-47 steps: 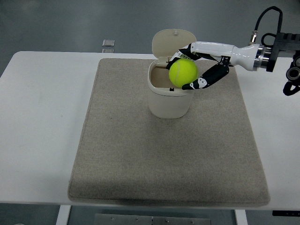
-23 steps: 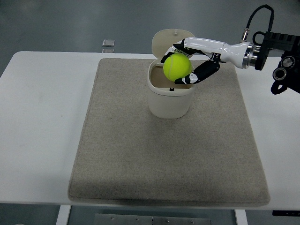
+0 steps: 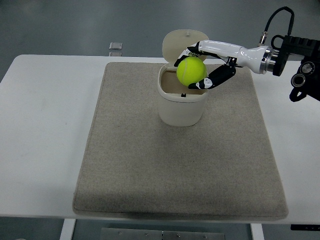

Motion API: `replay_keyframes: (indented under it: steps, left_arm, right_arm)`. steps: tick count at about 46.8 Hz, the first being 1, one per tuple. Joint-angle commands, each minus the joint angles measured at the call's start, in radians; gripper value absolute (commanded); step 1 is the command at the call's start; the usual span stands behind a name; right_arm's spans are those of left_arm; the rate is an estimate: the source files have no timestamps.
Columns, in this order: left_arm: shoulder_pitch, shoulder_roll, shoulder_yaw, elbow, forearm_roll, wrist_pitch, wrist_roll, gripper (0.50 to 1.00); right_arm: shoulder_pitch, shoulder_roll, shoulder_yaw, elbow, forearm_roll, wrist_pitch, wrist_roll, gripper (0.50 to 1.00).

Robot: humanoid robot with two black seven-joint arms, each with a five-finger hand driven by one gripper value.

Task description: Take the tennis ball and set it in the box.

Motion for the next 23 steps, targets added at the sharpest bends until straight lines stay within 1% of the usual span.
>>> replay_keyframes:
  steps: [1, 3, 5, 6, 23]
  left_arm:
    - [0.0, 0.0, 0.0, 0.0, 0.0, 0.0, 0.0, 0.996]
    - [0.0, 0.0, 0.0, 0.0, 0.0, 0.0, 0.0, 0.996]
    - [0.0, 0.0, 0.0, 0.0, 0.0, 0.0, 0.0, 0.996]
    - [0.0, 0.0, 0.0, 0.0, 0.0, 0.0, 0.0, 0.996]
    - [0.0, 0.0, -0.001, 0.0, 0.0, 0.0, 0.0, 0.996]
  right_arm:
    - [0.0, -0.002, -0.012, -0.002, -0.001, 0.0, 0.0, 0.862]
    - [0.0, 0.0, -0.012, -0.002, -0.001, 0.0, 0.0, 0.868]
    - [0.0, 0.0, -0.015, -0.002, -0.001, 0.0, 0.0, 0.903]
    - [0.0, -0.002, -0.015, -0.002, -0.001, 0.002, 0.0, 0.905]
    - [0.0, -0.006, -0.015, 0.0, 0.001, 0.003, 0.0, 0.907]
